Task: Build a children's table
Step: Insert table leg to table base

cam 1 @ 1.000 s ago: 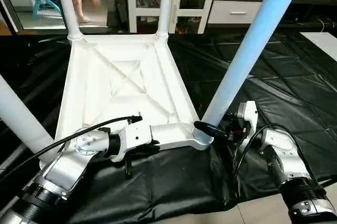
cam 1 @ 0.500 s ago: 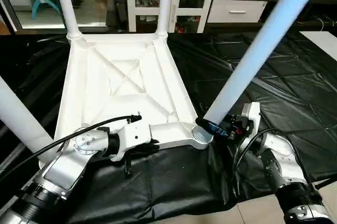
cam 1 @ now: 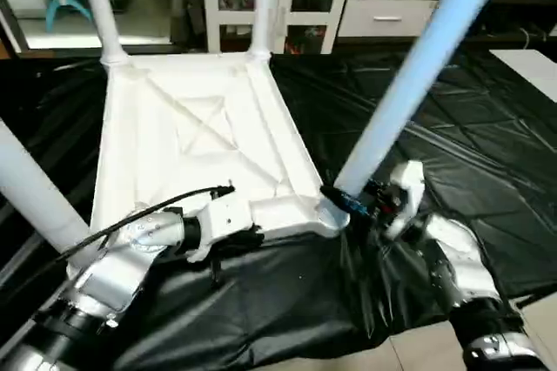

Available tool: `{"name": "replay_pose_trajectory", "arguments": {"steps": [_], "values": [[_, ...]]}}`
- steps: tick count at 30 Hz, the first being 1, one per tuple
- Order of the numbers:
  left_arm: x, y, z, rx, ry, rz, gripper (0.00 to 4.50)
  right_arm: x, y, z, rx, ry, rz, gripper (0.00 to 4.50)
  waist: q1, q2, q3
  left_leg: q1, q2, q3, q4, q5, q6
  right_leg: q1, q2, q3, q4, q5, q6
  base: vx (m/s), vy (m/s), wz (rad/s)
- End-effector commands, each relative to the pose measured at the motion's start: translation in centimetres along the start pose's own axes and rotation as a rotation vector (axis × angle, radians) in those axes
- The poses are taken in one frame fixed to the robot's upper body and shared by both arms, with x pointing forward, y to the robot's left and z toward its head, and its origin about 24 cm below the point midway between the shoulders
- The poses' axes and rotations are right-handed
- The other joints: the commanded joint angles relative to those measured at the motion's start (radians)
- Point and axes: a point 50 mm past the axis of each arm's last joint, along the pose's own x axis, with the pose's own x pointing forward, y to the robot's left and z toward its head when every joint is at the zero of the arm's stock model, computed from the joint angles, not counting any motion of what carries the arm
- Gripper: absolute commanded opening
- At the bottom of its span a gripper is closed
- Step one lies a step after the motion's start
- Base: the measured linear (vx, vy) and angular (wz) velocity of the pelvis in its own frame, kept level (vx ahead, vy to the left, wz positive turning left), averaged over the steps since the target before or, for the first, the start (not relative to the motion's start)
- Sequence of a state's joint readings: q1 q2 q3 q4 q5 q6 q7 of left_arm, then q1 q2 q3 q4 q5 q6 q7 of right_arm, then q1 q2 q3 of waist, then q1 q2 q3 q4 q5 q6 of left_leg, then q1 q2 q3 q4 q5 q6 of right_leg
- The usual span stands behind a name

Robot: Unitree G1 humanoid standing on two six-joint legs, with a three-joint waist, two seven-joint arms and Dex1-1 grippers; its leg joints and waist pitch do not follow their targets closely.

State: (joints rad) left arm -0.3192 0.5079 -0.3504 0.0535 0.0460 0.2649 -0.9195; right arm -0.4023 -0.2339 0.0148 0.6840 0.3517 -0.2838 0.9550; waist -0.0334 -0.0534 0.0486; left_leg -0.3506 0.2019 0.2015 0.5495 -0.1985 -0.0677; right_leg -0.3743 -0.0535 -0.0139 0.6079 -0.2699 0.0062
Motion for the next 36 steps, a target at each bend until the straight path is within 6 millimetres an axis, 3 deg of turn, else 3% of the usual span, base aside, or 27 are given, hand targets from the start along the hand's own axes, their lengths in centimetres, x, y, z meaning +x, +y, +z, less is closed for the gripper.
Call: {"name": "replay_pose_trajectory", "arguments": {"steps": [1, 8, 12, 13, 14, 15, 16, 17, 18, 21, 23, 26, 32, 36], "values": [[0.7, -1.1, -1.0, -0.05, 0.04, -0.039, 0.0, -4.3, 0.2, -6.7, 0.188, 0.336, -0.217, 1.87, -0.008, 0.018, 0.001, 0.005, 0.047, -0.03, -0.082, -0.429, -0.047, -0.026, -0.065, 0.049, -0.113, -0.328, -0.14, 0.0, 0.0, 0.0], [2.2, 0.3, 1.9, -0.127, 0.011, 0.117, 0.0, -2.3, -1.2, -6.6, 0.202, 0.337, -0.489, 1.87, -0.021, 0.027, -0.002, -0.001, 0.043, -0.022, -0.075, -0.355, -0.035, -0.012, -0.061, 0.047, -0.102, -0.183, -0.185, 0.0, 0.0, 0.0], [3.8, 0.9, 3.9, -0.19, 0.027, 0.244, 0.0, -0.9, -1.8, -6.5, 0.213, 0.357, -0.648, 1.87, -0.025, 0.036, -0.006, 0.004, 0.045, -0.019, -0.07, -0.305, -0.051, -0.007, -0.059, 0.043, -0.092, -0.089, -0.211, 0.0, 0.0, 0.0], [4.2, 0.9, 4.3, -0.2, 0.026, 0.262, 0.0, -0.7, -2.0, -6.4, 0.199, 0.369, -0.677, 1.87, -0.024, 0.032, -0.01, -0.001, 0.042, -0.017, -0.065, -0.252, -0.049, 0.003, -0.057, 0.042, -0.084, -0.016, -0.218, 0.0, 0.0, 0.0], [4.6, 1.0, 4.6, -0.219, 0.034, 0.291, 0.0, -0.4, -2.2, -6.2, 0.183, 0.371, -0.721, 1.87, -0.019, 0.038, -0.016, -0.005, 0.038, -0.016, -0.057, -0.176, -0.035, 0.013, -0.054, 0.041, -0.073, 0.113, -0.223, 0.0, 0.0, 0.0], [5.2, 1.4, 4.8, -0.244, 0.057, 0.361, 0.0, 0.1, -2.5, -5.8, 0.16, 0.366, -0.815, 1.87, -0.021, 0.039, -0.014, -0.009, 0.036, -0.015, -0.053, -0.12, -0.026, 0.018, -0.052, 0.039, -0.065, 0.226, -0.232, 0.0, 0.0, 0.0], [5.2, 1.4, 4.8, -0.244, 0.057, 0.361, 0.0, 0.1, -2.5, -5.8, 0.16, 0.366, -0.815, 1.87, -0.021, 0.039, -0.014, -0.009, 0.036, -0.015, -0.053, -0.12, -0.026, 0.018, -0.052, 0.039, -0.065, 0.226, -0.232, 0.0, 0.0, 0.0], [5.4, 1.6, 4.8, -0.253, 0.067, 0.392, 0.0, 0.4, -2.6, -5.7, 0.156, 0.364, -0.836, 1.87, -0.018, 0.036, -0.016, -0.002, 0.033, -0.011, -0.048, -0.095, -0.018, 0.018, -0.049, 0.037, -0.063, 0.292, -0.237, 0.0, 0.0, 0.0], [5.6, 1.9, 4.8, -0.261, 0.079, 0.428, 0.0, 0.7, -2.5, -5.6, 0.149, 0.367, -0.845, 1.87, -0.016, 0.034, -0.013, -0.008, 0.029, -0.011, -0.048, -0.102, -0.006, 0.024, -0.049, 0.037, -0.061, 0.31, -0.236, 0.0, 0.0, 0.0], [5.7, 2.3, 4.7, -0.28, 0.087, 0.473, 0.0, 1.7, -2.2, -5.2, 0.095, 0.368, -0.841, 1.87, -0.014, 0.035, -0.008, -0.003, 0.032, -0.012, -0.052, -0.178, -0.006, 0.019, -0.051, 0.035, -0.071, 0.192, -0.221, 0.0, 0.0, 0.0], [5.7, 2.3, 4.8, -0.284, 0.092, 0.476, 0.0, 1.9, -2.2, -5.2, 0.079, 0.369, -0.844, 1.87, -0.015, 0.036, -0.006, -0.003, 0.036, -0.014, -0.055, -0.242, -0.015, 0.012, -0.053, 0.036, -0.08, 0.054, -0.204, 0.0, 0.0, 0.0], [5.5, 2.2, 4.7, -0.28, 0.1, 0.472, 0.0, 2.3, -1.9, -5.3, 0.103, 0.362, -0.845, 1.87, -0.016, 0.036, -0.005, -0.004, 0.036, -0.014, -0.055, -0.254, -0.021, 0.008, -0.054, 0.038, -0.084, 0.002, -0.198, 0.0, 0.0, 0.0], [5.4, 2.0, 4.3, -0.265, 0.104, 0.454, 0.0, 3.1, -1.6, -4.7, 0.169, 0.264, -0.775, 1.87, -0.018, 0.039, -0.007, -0.009, 0.036, -0.014, -0.051, -0.194, -0.001, 0.015, -0.052, 0.037, -0.072, 0.129, -0.214, 0.0, 0.0, 0.0], [5.2, 2.1, 4.3, -0.25, 0.095, 0.452, 0.0, 3.7, -1.6, -3.5, 0.12, 0.178, -0.675, 1.87, -0.017, 0.04, -0.008, -0.008, 0.037, -0.013, -0.049, -0.193, 0.017, 0.018, -0.055, 0.037, -0.07, 0.15, -0.232, 0.0, 0.0, 0.0]]}}
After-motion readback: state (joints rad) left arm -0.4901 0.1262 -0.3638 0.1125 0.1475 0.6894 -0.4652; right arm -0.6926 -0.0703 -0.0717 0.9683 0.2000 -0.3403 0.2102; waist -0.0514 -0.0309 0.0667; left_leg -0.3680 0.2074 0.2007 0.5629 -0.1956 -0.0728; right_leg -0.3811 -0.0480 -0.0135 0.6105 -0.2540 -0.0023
